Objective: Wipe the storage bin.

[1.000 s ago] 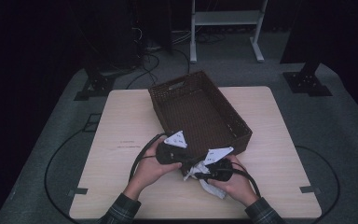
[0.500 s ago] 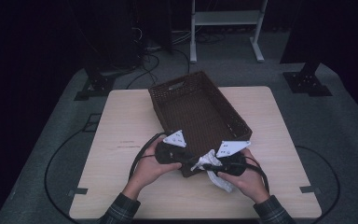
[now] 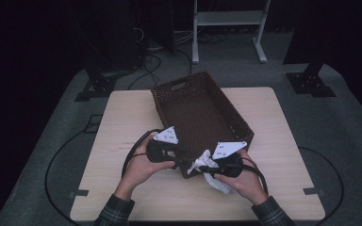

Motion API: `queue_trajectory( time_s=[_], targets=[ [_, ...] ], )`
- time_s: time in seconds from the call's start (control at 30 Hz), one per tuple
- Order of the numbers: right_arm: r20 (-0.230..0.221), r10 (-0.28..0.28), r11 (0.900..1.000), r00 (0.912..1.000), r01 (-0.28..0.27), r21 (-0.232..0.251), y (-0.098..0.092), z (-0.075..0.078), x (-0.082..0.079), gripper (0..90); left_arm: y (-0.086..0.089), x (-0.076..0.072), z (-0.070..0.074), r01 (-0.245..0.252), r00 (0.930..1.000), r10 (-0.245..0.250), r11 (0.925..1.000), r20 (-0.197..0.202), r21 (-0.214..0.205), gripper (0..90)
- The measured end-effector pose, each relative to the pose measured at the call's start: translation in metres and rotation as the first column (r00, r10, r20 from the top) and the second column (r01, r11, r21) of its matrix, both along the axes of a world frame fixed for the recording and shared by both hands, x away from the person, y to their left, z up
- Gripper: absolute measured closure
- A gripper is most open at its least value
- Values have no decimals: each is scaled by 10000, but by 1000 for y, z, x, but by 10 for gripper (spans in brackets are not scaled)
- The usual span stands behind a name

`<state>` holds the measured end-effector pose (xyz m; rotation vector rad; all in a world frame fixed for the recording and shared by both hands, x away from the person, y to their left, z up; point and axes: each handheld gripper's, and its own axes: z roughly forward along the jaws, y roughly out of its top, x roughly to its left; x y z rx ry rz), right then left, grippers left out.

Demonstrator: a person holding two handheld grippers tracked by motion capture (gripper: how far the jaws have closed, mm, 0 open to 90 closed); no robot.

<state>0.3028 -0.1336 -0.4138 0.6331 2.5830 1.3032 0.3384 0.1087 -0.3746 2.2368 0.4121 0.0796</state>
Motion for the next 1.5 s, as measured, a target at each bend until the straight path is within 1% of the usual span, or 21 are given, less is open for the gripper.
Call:
queue_trajectory(
  time_s=[0.1,0.13,0.17,0.2,0.23,0.3,0.33,0.4,0.5,0.53,0.63,0.67,0.73,0.83,0.93,0.97,1.03,1.07,1.23,1.4,1.5],
  targets=[
    [-281,142,9995,9995,-150,-293,8,-12,2,748,5,1,1,-70,10000,70,10000,39,-17,524],
    [-281,142,9995,9995,-150,-293,8,-12,2,748,5,1,1,-70,10000,70,10000,39,-17,522],
    [-420,225,9987,9989,-244,-439,12,-19,3,748,7,1,2,-147,9999,147,9999,55,-33,522],
    [-420,225,9987,9989,-244,-439,12,-19,3,748,7,1,2,-147,9999,147,9999,55,-33,521],
    [-548,332,9975,9979,-365,-610,17,-26,3,748,9,1,3,-218,9997,218,9997,56,-58,518],
    [-600,360,9970,9976,-400,-668,19,-29,3,748,10,1,3,-233,9997,233,9997,98,-39,516],
    [-781,479,9953,9958,-542,-802,24,-35,3,748,11,2,4,-221,9997,221,9998,108,-35,511],
    [-839,514,9948,9951,-584,-839,27,-36,2,748,12,2,4,-266,9996,267,9996,105,-55,510],
    [-703,633,9950,9955,-684,-726,30,-31,0,748,13,2,4,-298,9995,298,9995,126,-60,501],
    [-529,686,9959,9962,-715,-546,31,-24,-1,748,14,2,4,-323,9994,324,9994,122,-77,498],
    [-387,729,9964,9966,-745,-413,32,-16,-3,748,15,3,4,-369,9992,370,9993,139,-62,493],
    [-229,786,9965,9966,-792,-280,33,-8,-4,748,15,3,4,-389,9991,390,9992,152,-58,491],
    [-105,815,9966,9966,-816,-130,34,0,-7,748,17,3,5,-390,9991,391,9992,177,-77,486],
    [-25,838,9964,9965,-838,-109,35,3,-8,748,19,3,6,-462,9988,464,9989,181,-106,481],
    [-118,864,9961,9962,-866,-161,37,-4,-6,748,21,3,6,-537,9983,540,9985,201,-145,476],
    [-218,887,9957,9958,-893,-244,38,-12,-4,748,23,3,7,-587,9981,590,9981,166,-170,472],
    [-312,885,9952,9956,-896,-390,39,-19,-2,748,23,3,7,-607,9980,611,9980,187,-174,464],
    [-312,885,9952,9956,-896,-390,39,-19,-2,748,24,3,7,-610,9980,613,9980,170,-157,464],
    [-749,789,9935,9941,-846,-760,42,-37,2,747,29,2,5,-709,9973,711,9974,181,-141,433],
    [-881,791,9909,9930,-880,-1016,42,-47,4,747,36,1,3,-1045,9942,1049,9943,244,-191,390],
    [-852,761,9918,9935,-843,-964,38,-46,4,746,42,1,-1,-1276,9914,1280,9917,274,-157,344]
  ],
)
